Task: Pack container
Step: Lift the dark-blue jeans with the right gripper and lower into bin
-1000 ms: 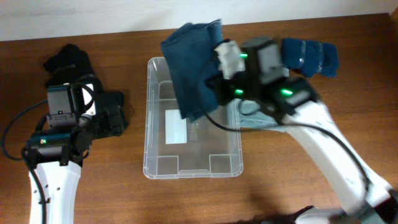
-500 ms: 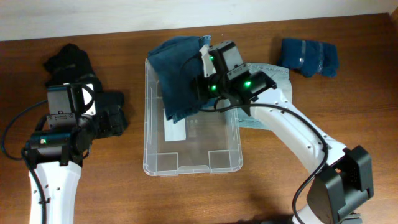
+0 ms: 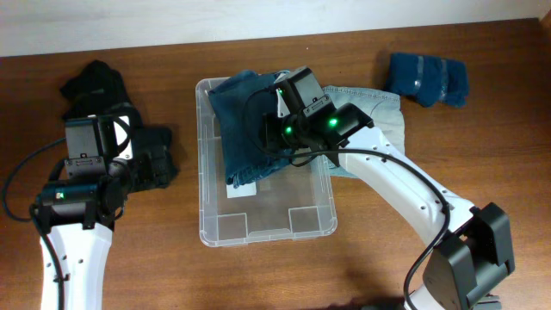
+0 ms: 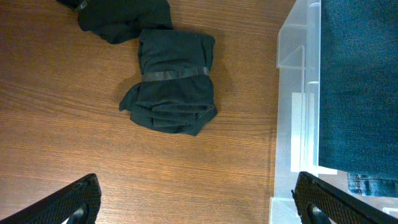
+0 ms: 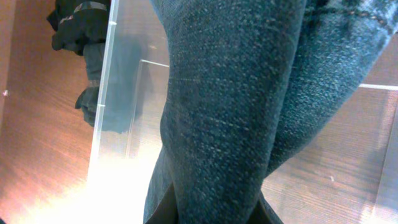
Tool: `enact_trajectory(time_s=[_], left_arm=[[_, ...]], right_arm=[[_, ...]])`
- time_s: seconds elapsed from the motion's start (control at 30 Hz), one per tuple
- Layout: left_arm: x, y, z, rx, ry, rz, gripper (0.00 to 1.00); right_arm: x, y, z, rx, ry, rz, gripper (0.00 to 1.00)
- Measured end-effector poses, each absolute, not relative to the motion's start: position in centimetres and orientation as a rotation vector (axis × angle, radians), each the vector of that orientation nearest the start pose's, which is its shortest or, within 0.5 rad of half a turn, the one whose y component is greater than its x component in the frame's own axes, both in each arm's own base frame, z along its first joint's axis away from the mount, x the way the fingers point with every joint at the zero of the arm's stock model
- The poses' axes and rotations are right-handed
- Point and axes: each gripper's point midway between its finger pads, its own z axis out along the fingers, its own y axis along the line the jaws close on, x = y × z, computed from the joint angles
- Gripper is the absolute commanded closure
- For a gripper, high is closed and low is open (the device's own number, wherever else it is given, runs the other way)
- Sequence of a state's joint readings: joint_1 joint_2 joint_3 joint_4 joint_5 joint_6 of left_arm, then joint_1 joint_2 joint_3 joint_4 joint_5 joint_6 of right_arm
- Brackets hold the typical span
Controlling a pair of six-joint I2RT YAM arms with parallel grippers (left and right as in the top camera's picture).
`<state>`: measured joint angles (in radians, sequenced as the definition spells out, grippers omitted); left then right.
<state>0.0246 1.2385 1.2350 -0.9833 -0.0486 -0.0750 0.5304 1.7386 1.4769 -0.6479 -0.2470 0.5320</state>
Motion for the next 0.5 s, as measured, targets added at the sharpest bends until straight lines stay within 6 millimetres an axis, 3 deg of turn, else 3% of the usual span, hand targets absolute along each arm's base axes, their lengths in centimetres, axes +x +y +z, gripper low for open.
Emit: enact_trajectory(time_s=[0.03, 0.07, 0.1, 0.2, 0.33, 0.5], left_arm=[[31.4, 1.6, 21.7, -0.146, 2.552, 0.043, 0.01], [31.4, 1.6, 21.7, -0.146, 2.552, 0.043, 0.01], [31.4, 1.6, 21.7, -0.146, 2.552, 0.043, 0.01], [31.4, 1.6, 21.7, -0.146, 2.552, 0.043, 0.01], [31.4, 1.6, 21.7, -0.146, 2.552, 0.043, 0.01], [31.4, 1.6, 21.7, -0.146, 2.552, 0.043, 0.01]], right_arm=[[37.9, 27.1, 17.8, -0.105, 2.599, 0.730, 0.75], [37.9, 27.1, 17.8, -0.101, 2.600, 0.731, 0.34], [37.9, 27.0, 17.8, -0.092, 2.605, 0.727, 0.02], [37.7, 26.4, 17.5, -0.069, 2.629, 0.686, 0.02], [37.7, 22.7, 16.2, 0.002, 2.673, 0.401, 0.02], [38.9, 21.0, 16.4, -0.110, 2.612, 0.221, 0.02]])
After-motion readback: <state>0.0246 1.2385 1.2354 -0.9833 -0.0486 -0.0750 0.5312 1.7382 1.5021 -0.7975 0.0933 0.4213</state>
